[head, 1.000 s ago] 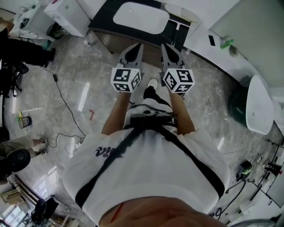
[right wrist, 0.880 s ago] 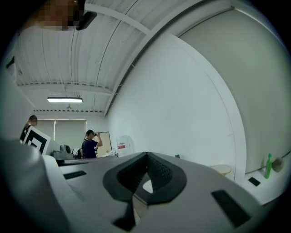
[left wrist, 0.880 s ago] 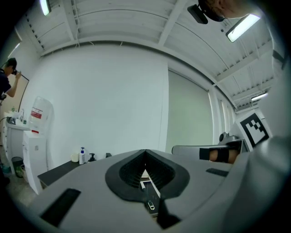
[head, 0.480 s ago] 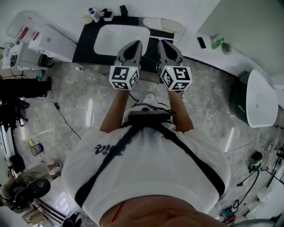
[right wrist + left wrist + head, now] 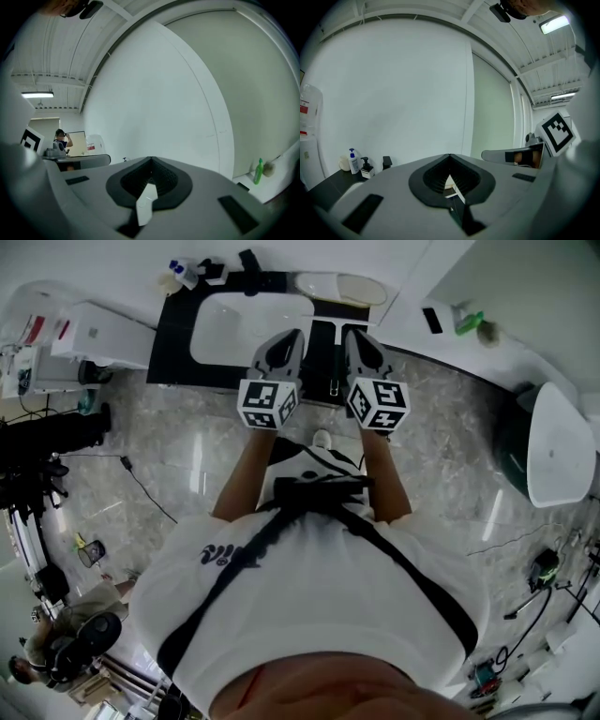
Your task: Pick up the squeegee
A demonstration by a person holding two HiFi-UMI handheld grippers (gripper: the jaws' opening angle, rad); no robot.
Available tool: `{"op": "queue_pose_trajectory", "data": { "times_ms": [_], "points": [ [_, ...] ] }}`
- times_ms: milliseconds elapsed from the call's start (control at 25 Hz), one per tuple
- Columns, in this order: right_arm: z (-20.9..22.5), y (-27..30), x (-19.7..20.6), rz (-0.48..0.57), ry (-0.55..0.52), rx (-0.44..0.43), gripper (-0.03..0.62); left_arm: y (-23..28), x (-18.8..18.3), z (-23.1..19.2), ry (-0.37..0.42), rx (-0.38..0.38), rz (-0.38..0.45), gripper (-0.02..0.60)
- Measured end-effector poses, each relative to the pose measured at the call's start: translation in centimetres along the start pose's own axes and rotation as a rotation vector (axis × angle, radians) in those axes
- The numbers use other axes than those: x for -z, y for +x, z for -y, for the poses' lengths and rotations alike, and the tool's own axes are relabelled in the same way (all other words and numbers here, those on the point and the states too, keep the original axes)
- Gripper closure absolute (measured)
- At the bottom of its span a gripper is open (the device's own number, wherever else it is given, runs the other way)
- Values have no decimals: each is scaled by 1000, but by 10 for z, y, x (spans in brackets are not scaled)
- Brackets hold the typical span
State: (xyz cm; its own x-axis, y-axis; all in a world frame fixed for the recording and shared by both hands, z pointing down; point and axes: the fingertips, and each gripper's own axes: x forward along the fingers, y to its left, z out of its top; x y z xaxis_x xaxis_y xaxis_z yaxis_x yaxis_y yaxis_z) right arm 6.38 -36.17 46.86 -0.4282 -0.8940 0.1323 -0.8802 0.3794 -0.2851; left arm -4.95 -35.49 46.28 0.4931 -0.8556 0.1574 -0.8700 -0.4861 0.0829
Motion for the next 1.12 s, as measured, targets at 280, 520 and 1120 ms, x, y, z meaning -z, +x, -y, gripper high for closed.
{"op": "queue_pose_trajectory", "data": {
  "times_ms": [280, 520, 1120],
  "points": [
    [24, 23, 49, -127, -17, 95, 586, 26, 40, -9, -27, 73, -80, 572],
    [46, 43, 87, -223, 1, 178, 586, 53, 71, -15, -50, 158, -155, 572],
    [95, 110, 237, -577, 36, 278, 459, 98, 144, -55, -103, 246, -314, 572]
  ]
}}
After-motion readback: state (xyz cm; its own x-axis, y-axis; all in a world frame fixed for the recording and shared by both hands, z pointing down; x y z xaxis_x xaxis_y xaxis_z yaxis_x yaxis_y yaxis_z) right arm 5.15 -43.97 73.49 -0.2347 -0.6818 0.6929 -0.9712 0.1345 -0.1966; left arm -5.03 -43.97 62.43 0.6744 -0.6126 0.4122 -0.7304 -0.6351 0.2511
